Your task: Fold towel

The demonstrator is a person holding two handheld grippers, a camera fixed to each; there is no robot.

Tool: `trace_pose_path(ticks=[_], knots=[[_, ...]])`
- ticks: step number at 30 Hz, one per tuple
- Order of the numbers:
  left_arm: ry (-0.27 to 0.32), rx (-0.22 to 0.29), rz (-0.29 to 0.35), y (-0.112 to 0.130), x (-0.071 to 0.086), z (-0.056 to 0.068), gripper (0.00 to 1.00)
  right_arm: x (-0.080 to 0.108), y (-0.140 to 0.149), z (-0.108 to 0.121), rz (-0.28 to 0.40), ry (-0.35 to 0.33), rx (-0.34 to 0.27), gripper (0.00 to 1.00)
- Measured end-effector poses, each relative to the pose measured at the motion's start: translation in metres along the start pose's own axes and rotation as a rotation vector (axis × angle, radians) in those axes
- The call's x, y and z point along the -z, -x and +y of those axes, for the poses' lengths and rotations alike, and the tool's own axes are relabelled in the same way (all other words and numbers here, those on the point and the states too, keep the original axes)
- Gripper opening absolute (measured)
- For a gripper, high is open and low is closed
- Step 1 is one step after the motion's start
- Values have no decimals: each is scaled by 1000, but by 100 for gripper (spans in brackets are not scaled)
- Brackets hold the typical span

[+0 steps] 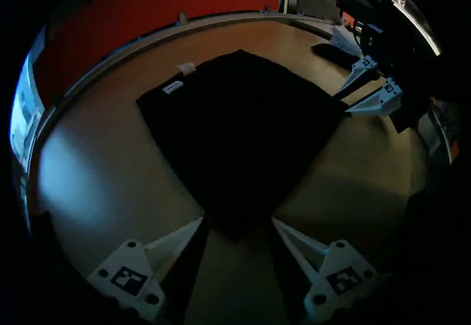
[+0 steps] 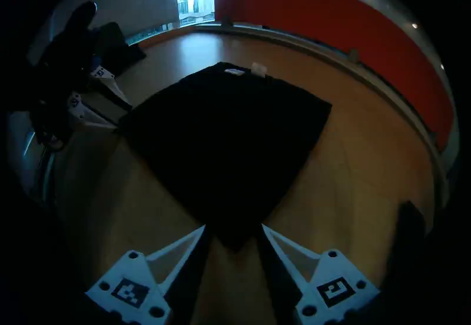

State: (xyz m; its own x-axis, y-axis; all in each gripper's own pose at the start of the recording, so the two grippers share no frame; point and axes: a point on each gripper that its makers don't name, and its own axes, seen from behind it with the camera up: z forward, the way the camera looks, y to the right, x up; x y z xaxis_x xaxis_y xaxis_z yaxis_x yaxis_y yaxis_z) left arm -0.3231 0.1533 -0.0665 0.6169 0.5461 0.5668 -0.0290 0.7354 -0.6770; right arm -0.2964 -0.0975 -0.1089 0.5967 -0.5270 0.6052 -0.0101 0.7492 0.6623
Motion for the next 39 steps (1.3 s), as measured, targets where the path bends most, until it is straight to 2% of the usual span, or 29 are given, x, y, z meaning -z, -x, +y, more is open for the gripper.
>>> trace_pose_path(ticks=[4, 6, 8, 10, 18, 24, 30, 39], knots=[[-4, 4, -3, -1, -1, 0, 46, 0, 0, -1, -3, -6, 5, 32], [-8, 8, -4, -2, -1, 0, 24, 0, 0, -2, -3, -11, 6, 25], [-15, 19, -6, -2, -2, -1, 18, 0, -1, -5, -3, -22, 5, 19], [-20, 26, -6, -2, -2, -2, 16, 0, -1, -7, -2, -29, 4, 18], [-29, 41, -8, -3, 0, -2, 13, 2, -2, -11, 1, -37, -11, 17], [-19, 86, -4, -8, 9, 2, 13, 11, -7, -9, 15, -25, -14, 17], [-27, 121, 19, -20, 26, 1, 13, 27, -21, -8, 49, -20, -21, 17], [-42, 147, 55, -43, 57, 2, 13, 55, -43, -7, 96, -10, -14, 17]])
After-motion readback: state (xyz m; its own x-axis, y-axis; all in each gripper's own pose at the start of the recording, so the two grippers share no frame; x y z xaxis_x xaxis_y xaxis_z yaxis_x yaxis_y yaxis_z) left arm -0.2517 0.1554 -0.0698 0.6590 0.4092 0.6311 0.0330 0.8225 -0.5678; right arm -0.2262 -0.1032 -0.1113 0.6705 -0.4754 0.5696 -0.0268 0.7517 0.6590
